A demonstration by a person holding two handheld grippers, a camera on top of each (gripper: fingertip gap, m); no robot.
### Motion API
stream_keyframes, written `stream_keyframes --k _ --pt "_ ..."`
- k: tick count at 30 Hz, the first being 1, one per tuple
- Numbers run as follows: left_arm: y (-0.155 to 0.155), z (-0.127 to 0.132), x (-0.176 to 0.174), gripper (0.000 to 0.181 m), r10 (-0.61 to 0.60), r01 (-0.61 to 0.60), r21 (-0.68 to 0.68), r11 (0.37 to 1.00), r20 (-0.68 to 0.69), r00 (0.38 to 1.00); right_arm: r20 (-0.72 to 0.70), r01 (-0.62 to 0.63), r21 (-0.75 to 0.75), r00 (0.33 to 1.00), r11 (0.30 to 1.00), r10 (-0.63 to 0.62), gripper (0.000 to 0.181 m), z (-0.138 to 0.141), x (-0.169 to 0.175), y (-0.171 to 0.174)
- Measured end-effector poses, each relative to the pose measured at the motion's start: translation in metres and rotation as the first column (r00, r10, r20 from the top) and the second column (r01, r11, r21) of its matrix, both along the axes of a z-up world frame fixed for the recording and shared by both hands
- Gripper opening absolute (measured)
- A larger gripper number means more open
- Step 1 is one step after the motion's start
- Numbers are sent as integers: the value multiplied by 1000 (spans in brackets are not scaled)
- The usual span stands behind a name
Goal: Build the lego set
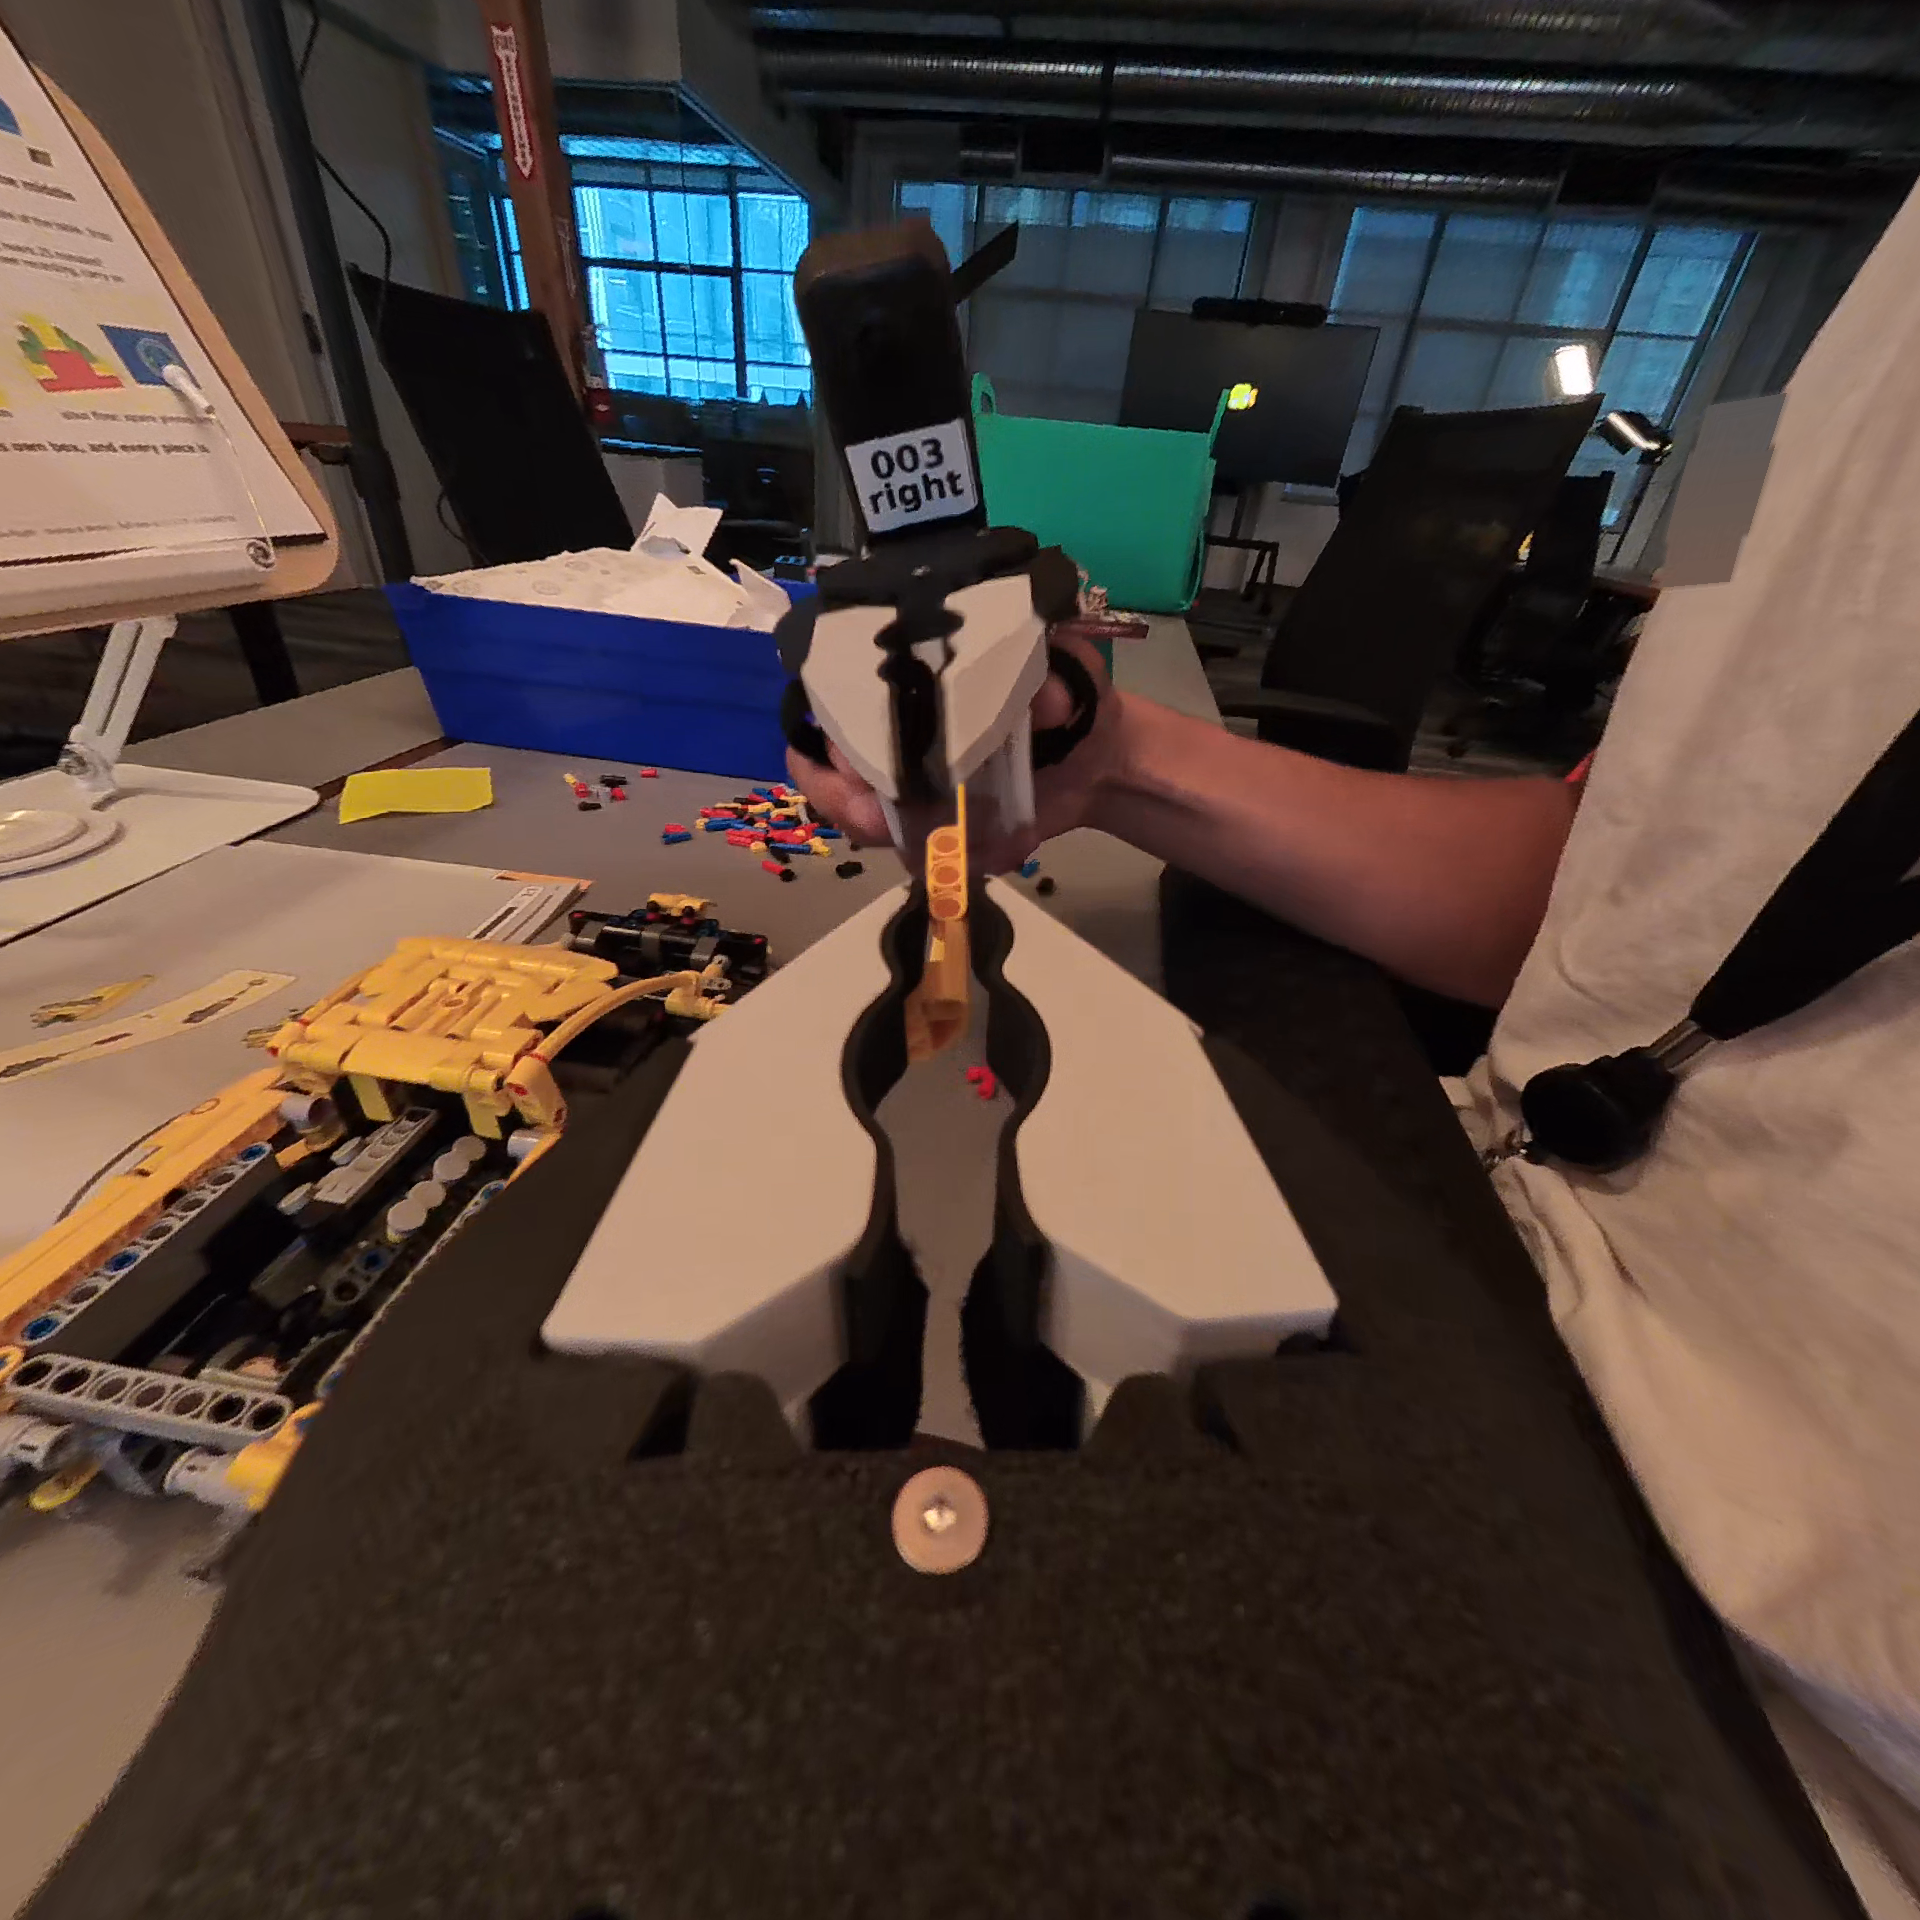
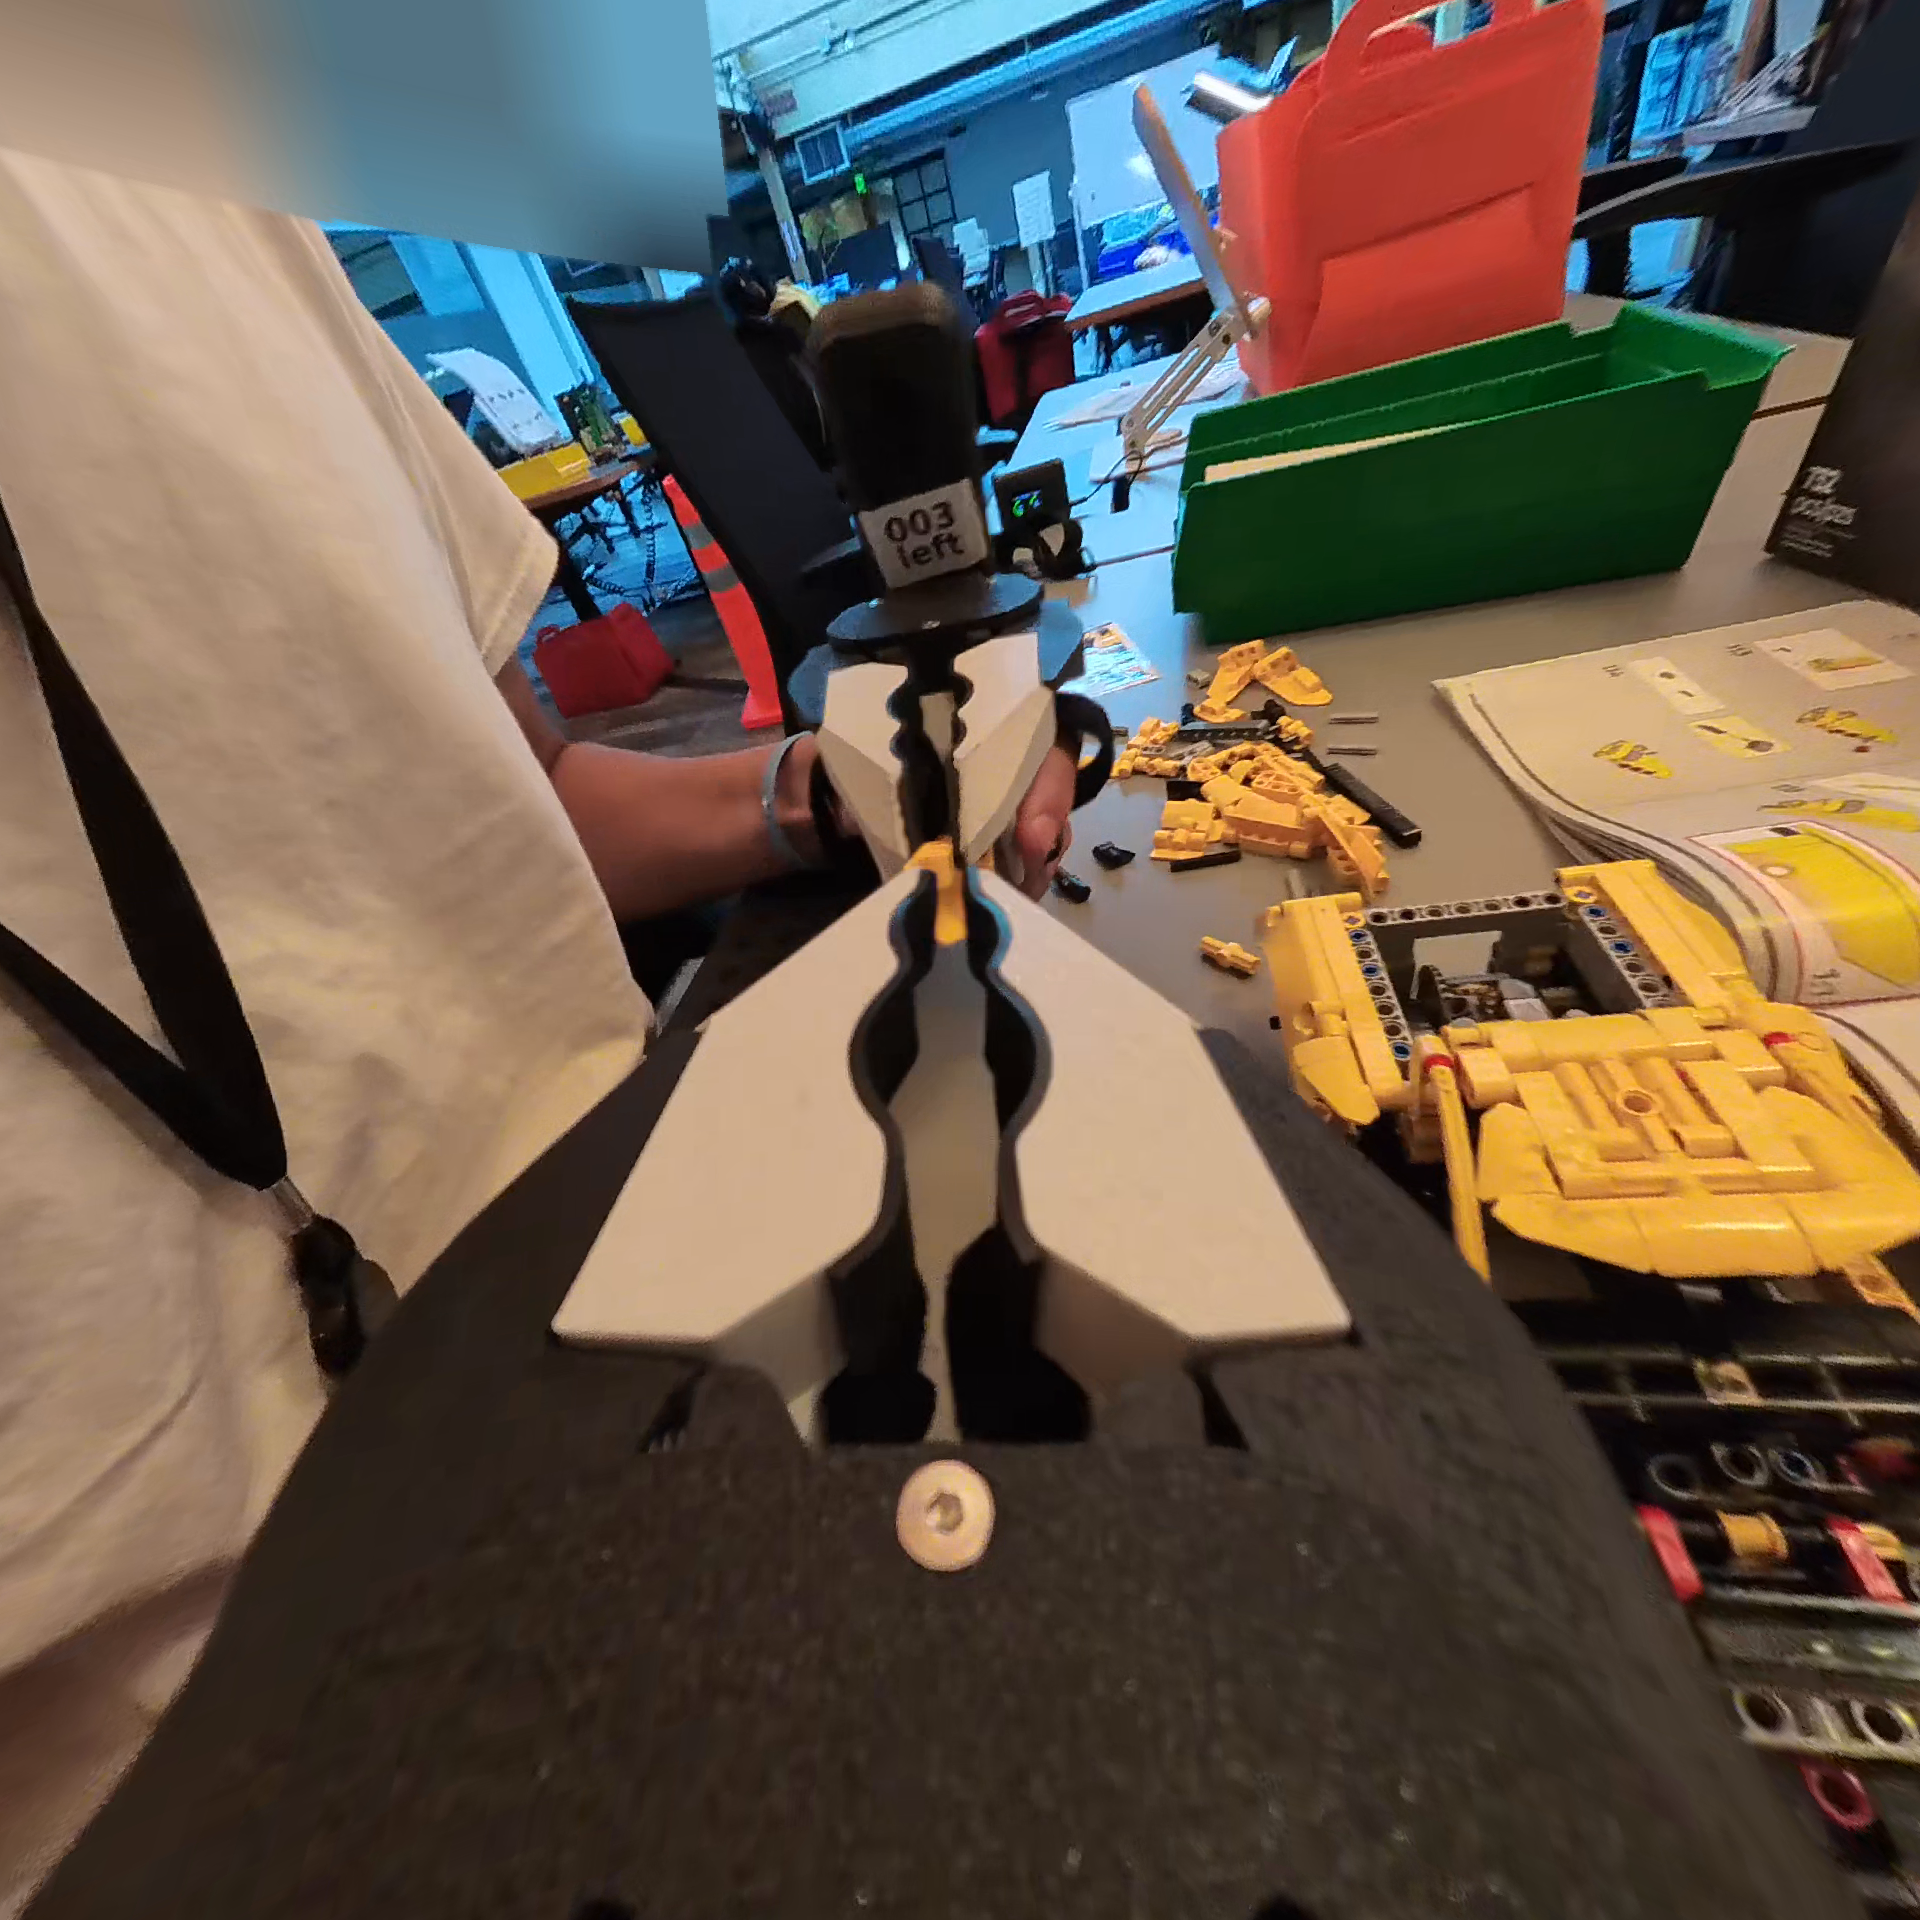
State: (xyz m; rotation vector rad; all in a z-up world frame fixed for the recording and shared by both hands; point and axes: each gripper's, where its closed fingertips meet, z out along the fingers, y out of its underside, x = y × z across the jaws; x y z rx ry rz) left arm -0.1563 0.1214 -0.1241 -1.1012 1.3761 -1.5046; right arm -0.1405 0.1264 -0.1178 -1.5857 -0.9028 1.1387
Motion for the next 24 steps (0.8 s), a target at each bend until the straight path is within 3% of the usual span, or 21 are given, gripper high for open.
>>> stream_keyframes --k 2,4,8,11,13,18,24 --pt "2 -4 1 7 6 -6 1 1000 -23 1000 -41 -14 -12 999 1000 14 18 6 4 -4" --pt "0 -7 2 7 0 0 6 1000 -34 999 0 -40 -22 999 999 40 22 -2 -2 -9" --pt "-2 -6 2 7 -7 7 -1 1000 -30 1000 138 -18 26 990 1000 14 2 -25 -13 -5" --pt "4 9 0 10 20 -18 -58 998 47 999 61 -6 89 998 996 1 0 -8 -14 -4" --pt "18 30 -10 33 76 -54 -143 988 154 985 -48 23 160 999 987 -16 0 10 -11 -4" --pt "12 49 -21 34 -14 84 -260 962 260 965 -341 144 370 940 918 -10 0 66 -3 -12" --pt "3 63 -23 30 -32 136 -281 950 344 938 -364 97 360 930 928 44 0 65 -34 -10"
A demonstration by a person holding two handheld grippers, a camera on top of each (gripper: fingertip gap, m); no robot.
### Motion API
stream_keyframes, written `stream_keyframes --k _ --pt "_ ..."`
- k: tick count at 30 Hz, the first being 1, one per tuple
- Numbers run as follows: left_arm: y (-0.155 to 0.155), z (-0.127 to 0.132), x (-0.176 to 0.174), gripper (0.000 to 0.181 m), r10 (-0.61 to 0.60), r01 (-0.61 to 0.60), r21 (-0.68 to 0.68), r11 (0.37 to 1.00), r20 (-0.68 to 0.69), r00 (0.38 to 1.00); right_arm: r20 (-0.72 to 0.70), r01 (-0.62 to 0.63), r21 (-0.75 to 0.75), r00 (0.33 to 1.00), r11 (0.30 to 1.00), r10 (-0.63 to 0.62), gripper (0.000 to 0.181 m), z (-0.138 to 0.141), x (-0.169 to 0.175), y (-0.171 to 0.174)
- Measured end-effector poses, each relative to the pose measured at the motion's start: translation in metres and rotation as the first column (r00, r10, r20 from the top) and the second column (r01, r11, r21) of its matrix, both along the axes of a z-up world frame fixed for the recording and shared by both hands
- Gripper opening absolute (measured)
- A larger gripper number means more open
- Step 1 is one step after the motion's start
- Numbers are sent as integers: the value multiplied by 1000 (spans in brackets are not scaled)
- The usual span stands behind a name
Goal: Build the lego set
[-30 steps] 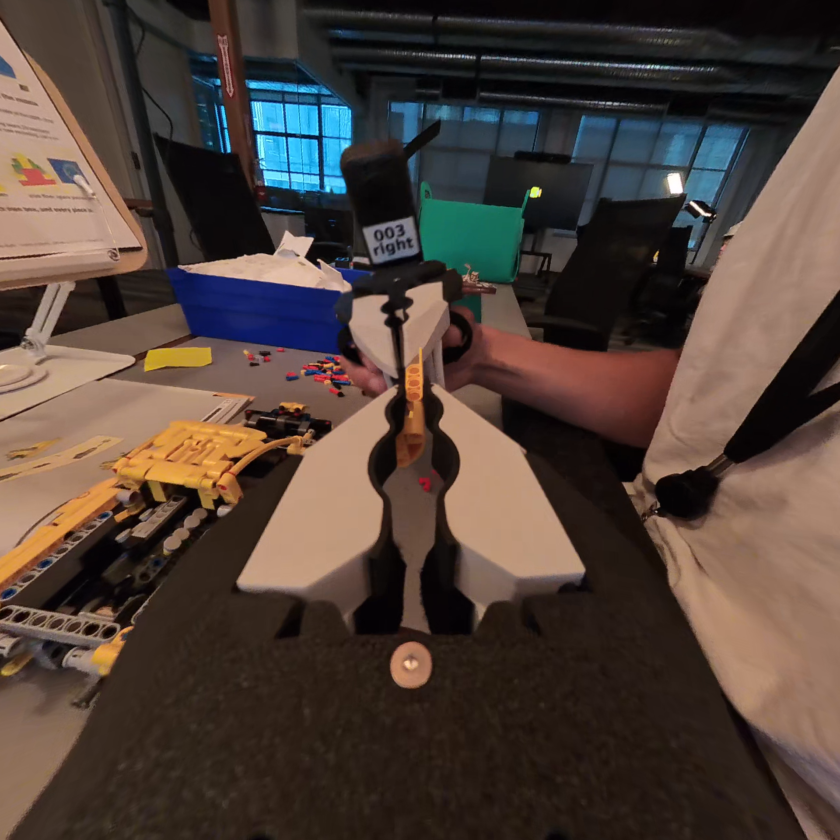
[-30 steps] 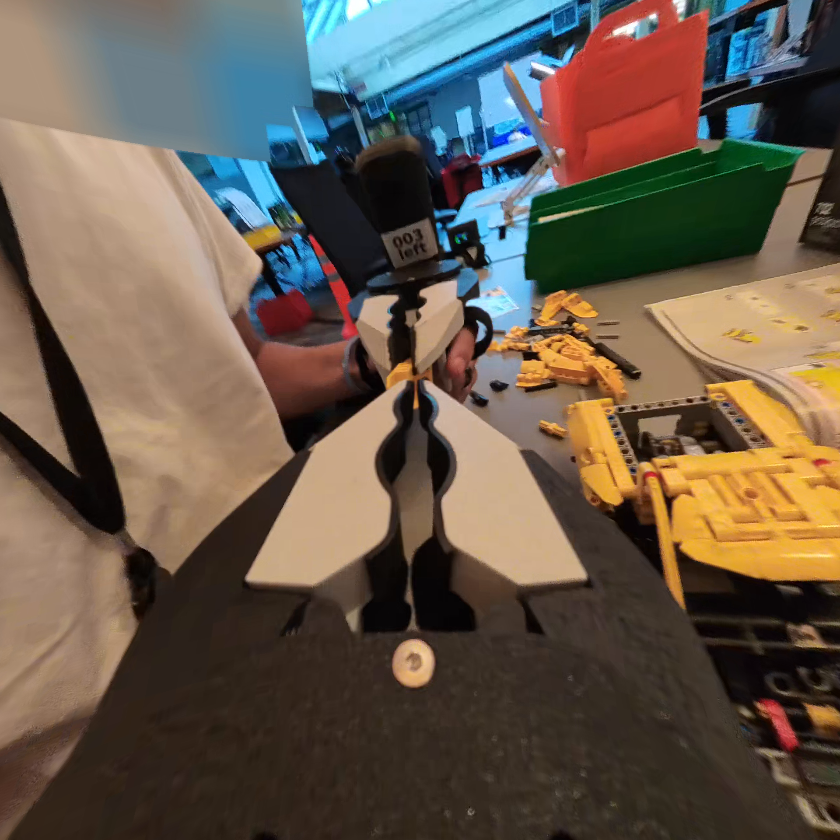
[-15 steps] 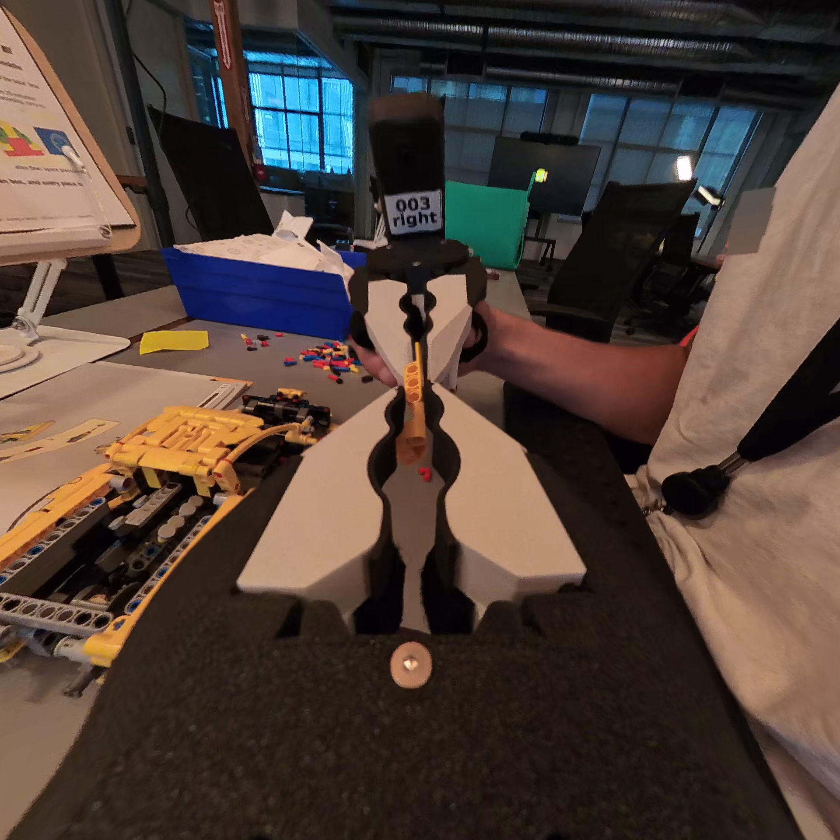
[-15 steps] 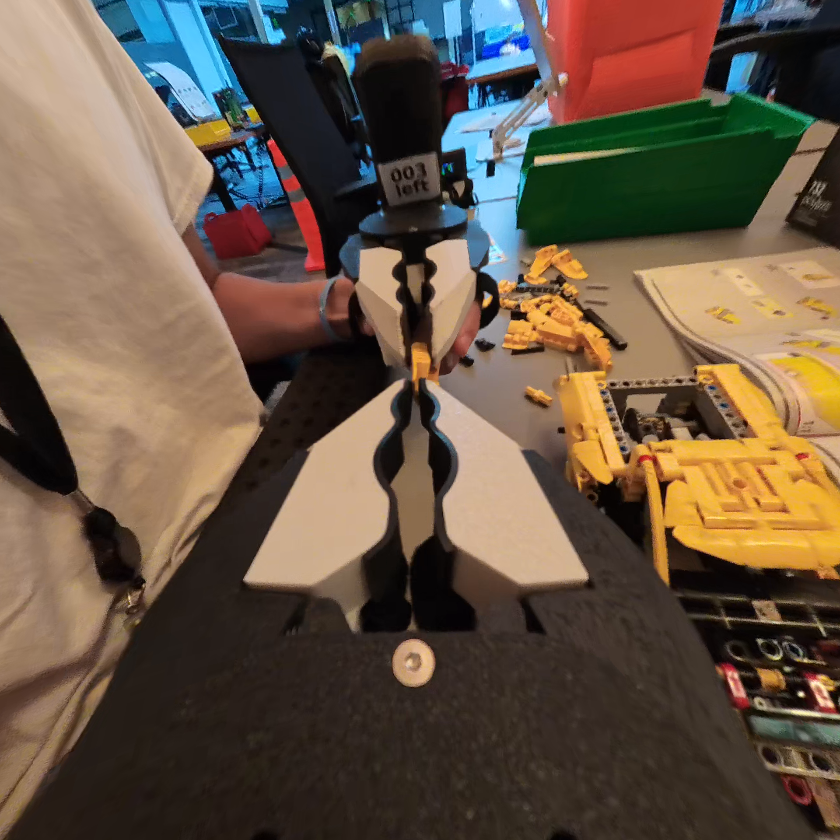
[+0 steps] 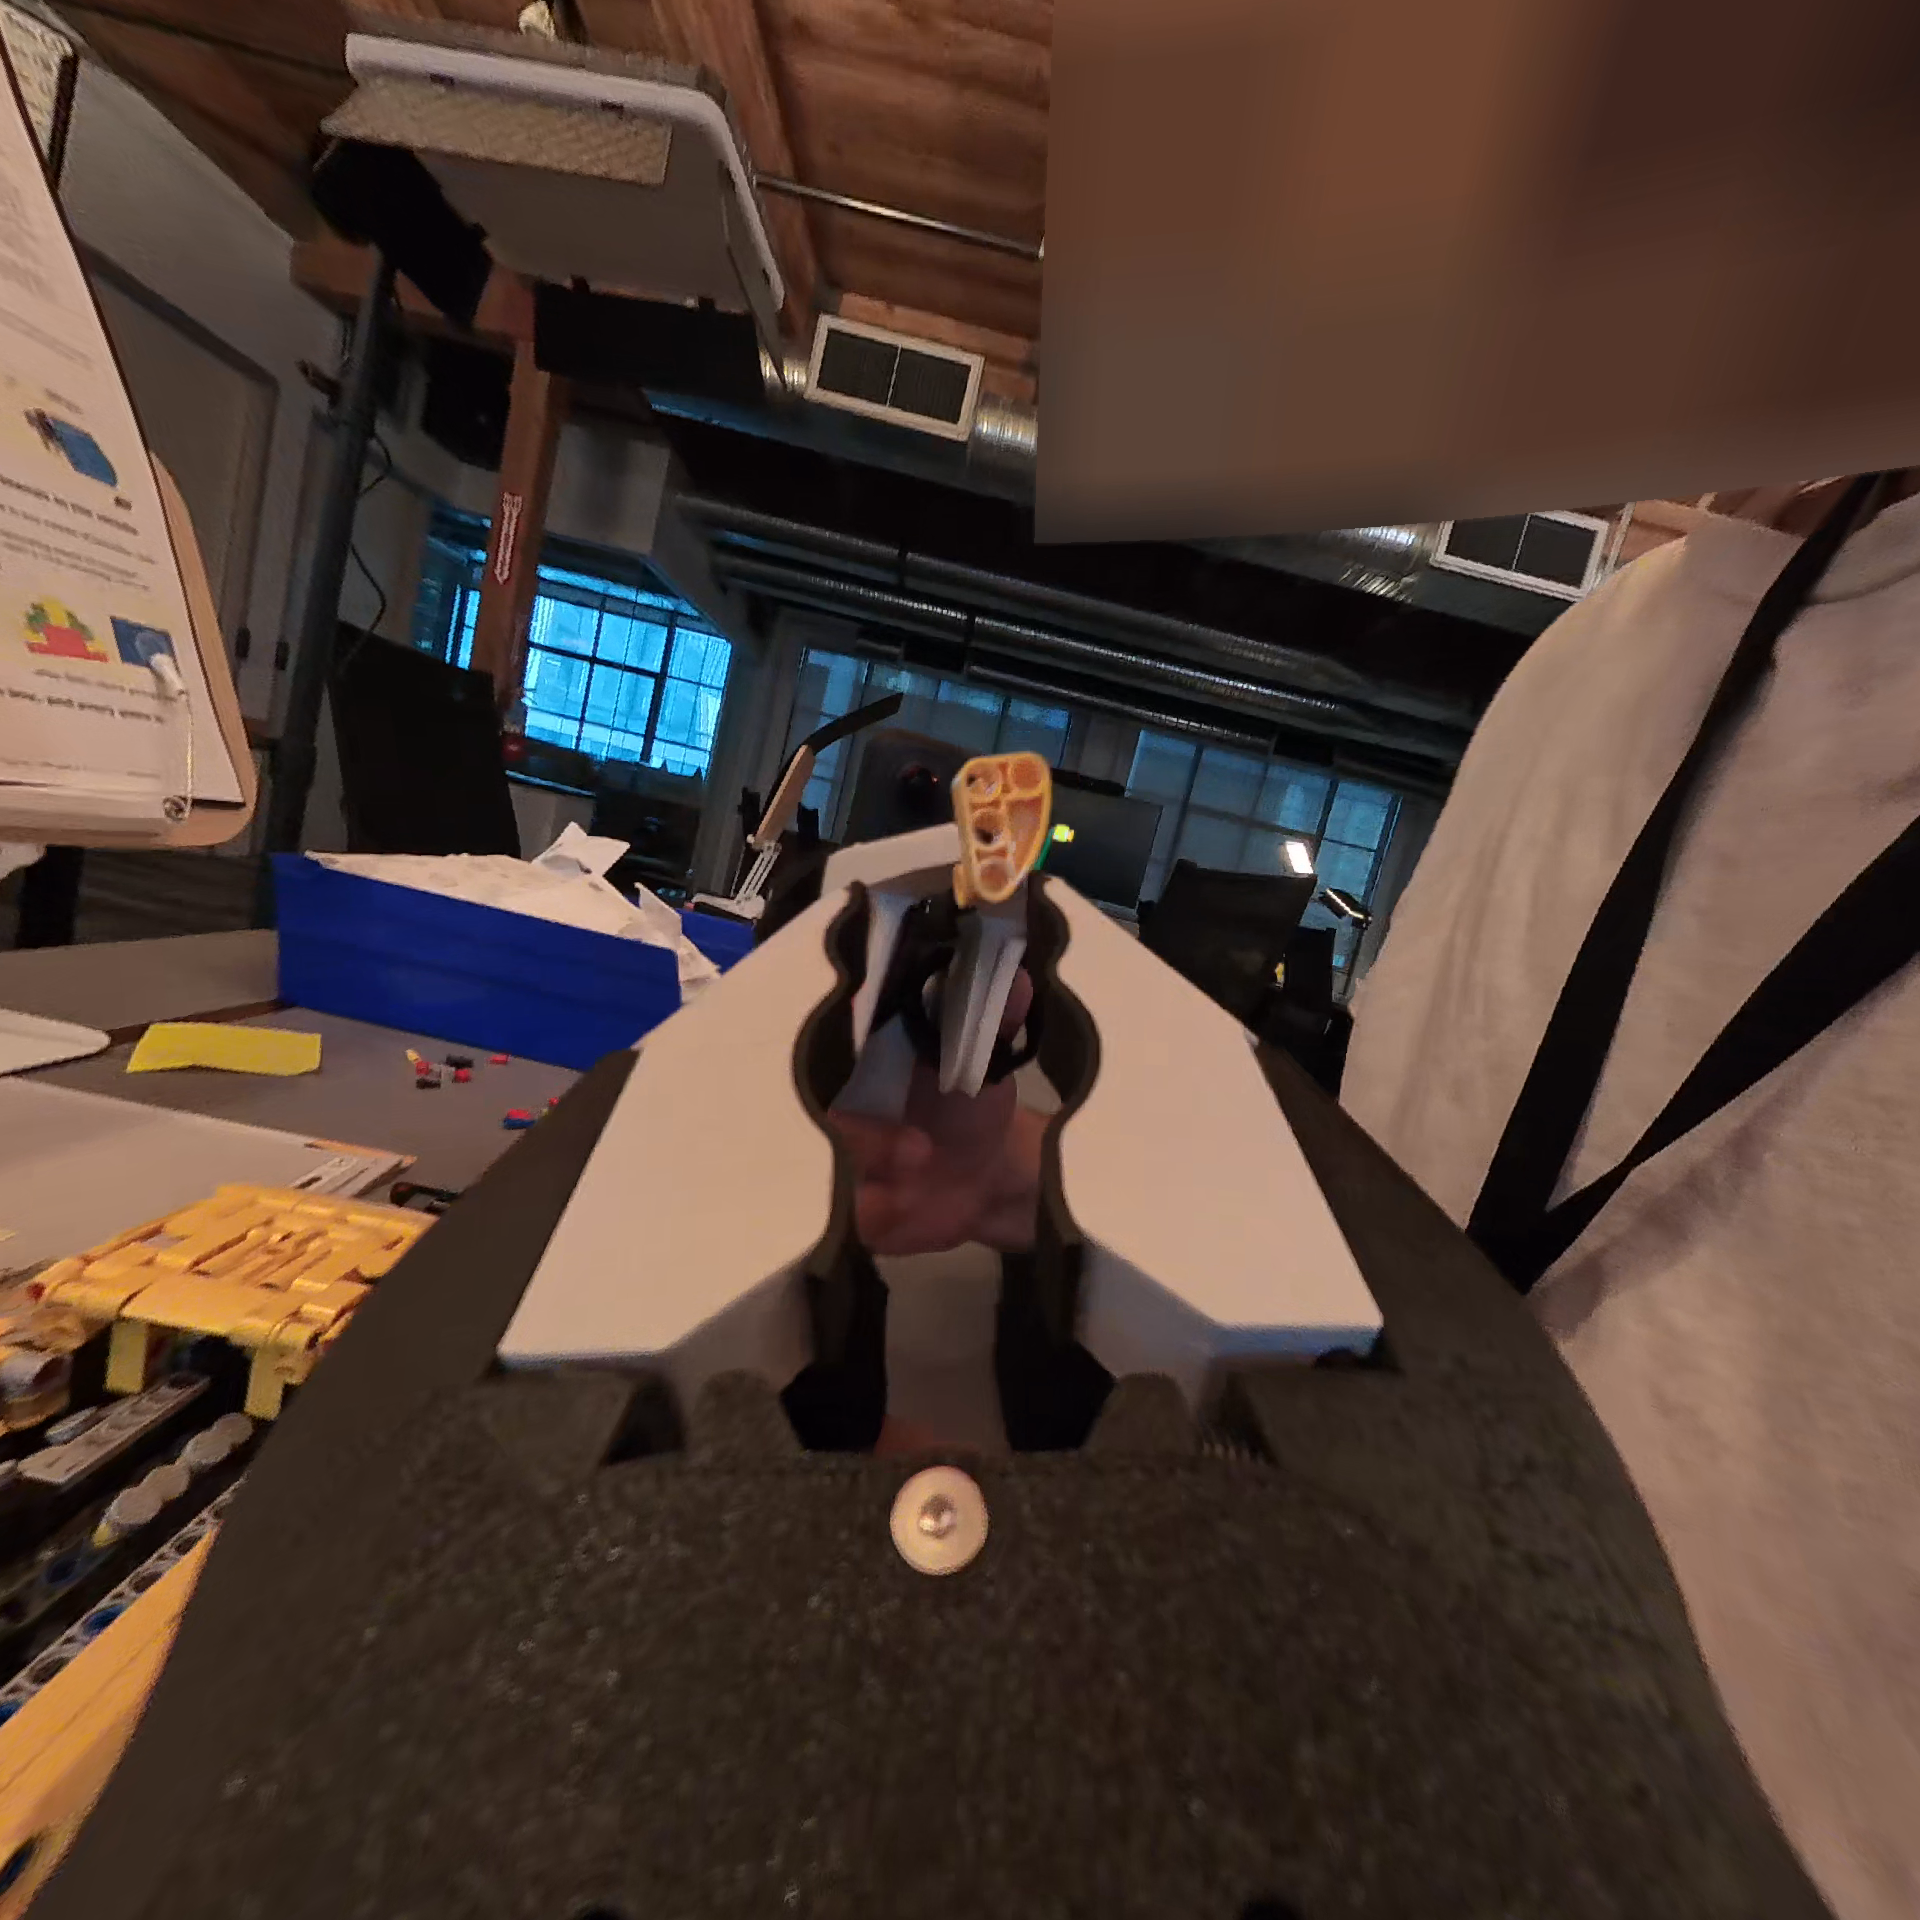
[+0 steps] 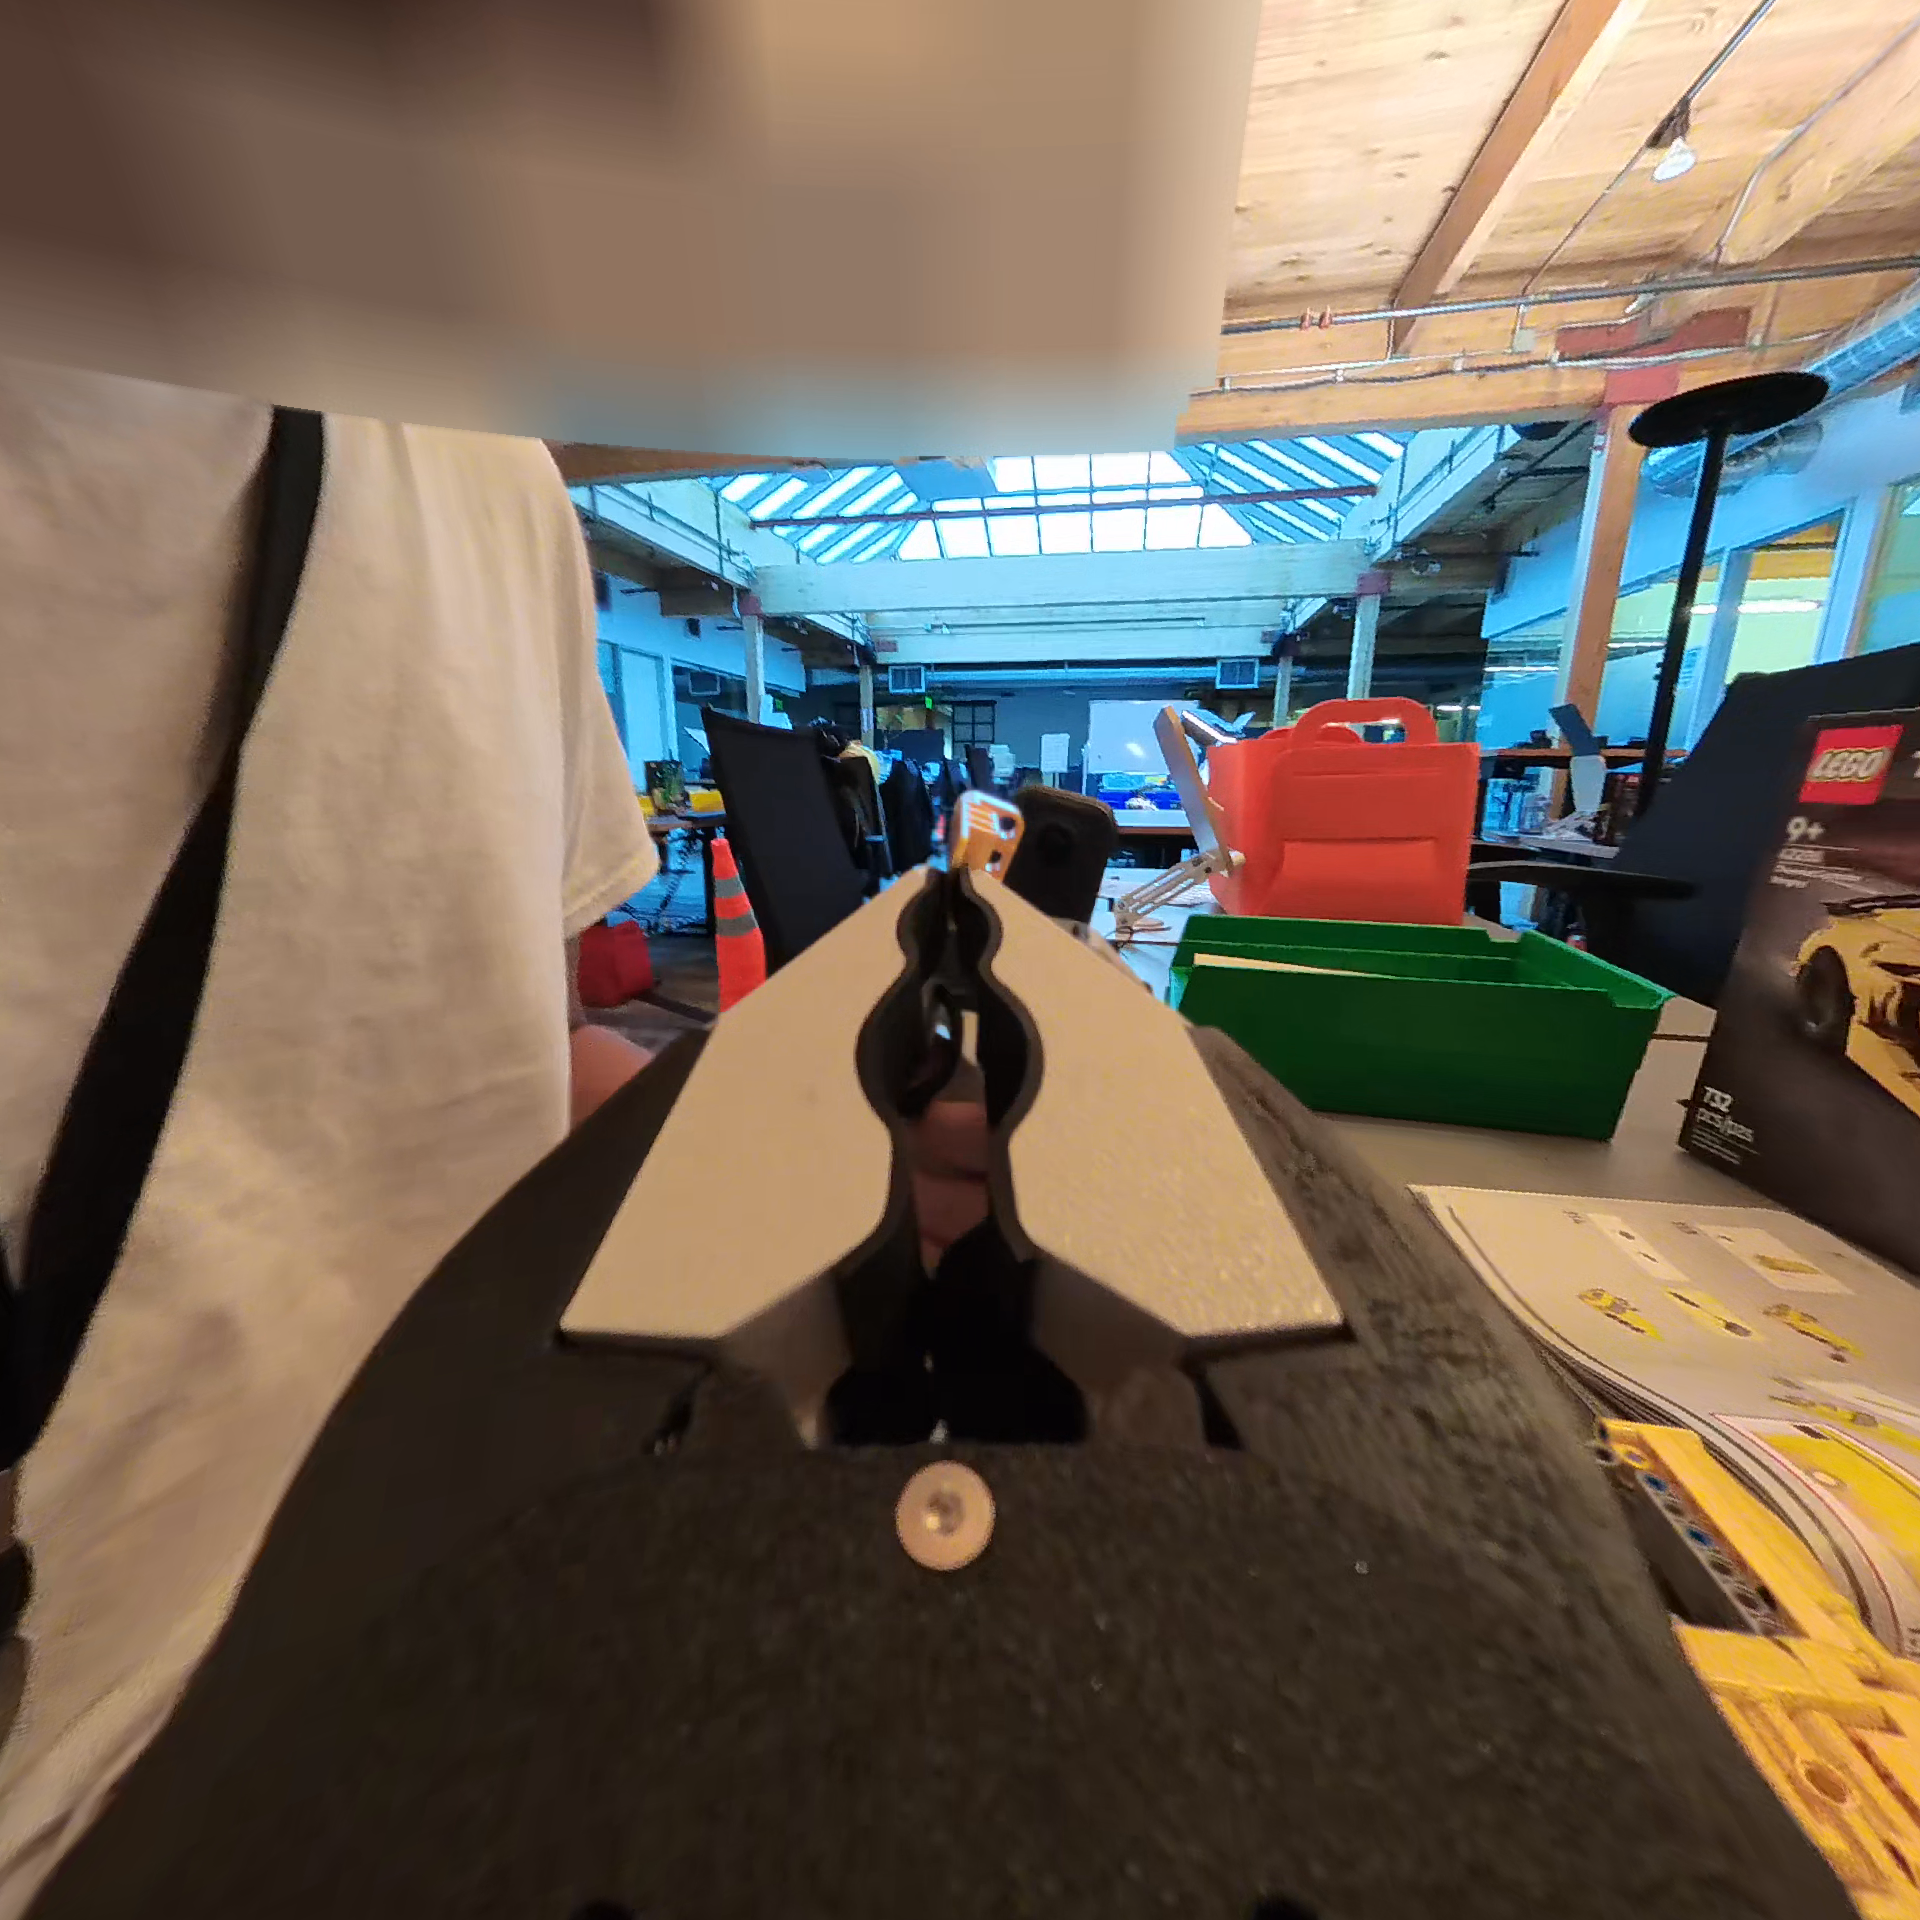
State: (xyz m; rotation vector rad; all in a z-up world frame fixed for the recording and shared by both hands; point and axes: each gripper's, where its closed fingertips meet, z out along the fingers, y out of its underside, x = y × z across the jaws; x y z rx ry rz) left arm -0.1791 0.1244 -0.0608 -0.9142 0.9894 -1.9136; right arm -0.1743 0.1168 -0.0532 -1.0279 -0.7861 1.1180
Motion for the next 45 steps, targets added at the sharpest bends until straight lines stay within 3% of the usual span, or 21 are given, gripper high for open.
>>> stream_keyframes --k 5,14,21,24,26,28,31,33,39,43,45 --pt "-4 4 -5 14 -8 7 11 1000 40 999 50 0 -24 999 1000 1 0 -15 -17 8" --pt "-4 -3 -3 12 -19 20 56 998 -16 1000 41 -20 -90 999 996 24 4 -24 -14 9" --pt "-2 -19 5 12 104 -86 205 975 -81 991 71 44 -122 997 992 -35 8 -26 14 13" --pt "5 -40 14 13 236 -167 342 925 -169 957 158 190 -215 975 958 -158 11 -33 49 26" --pt "6 -49 17 13 277 -181 390 903 -205 939 286 288 -338 938 896 -194 13 -51 75 27" --pt "4 -55 19 13 275 -165 401 901 -234 933 465 354 -431 875 830 -133 23 -83 88 9" --pt "2 -62 22 13 267 -141 410 901 -270 925 750 515 -393 659 762 -58 27 -146 102 -24" --pt "2 -65 24 13 258 -128 400 907 -289 922 835 589 -346 548 731 -46 26 -172 109 -37" --pt "1 -74 27 13 249 -108 391 914 -331 910 859 612 -389 511 689 31 22 -197 110 -59" --pt "0 -74 28 13 244 -104 384 917 -335 910 873 601 -367 486 710 39 21 -204 115 -64" --pt "0 -76 29 13 241 -100 379 920 -344 908 896 621 -318 444 716 13 19 -206 119 -61"
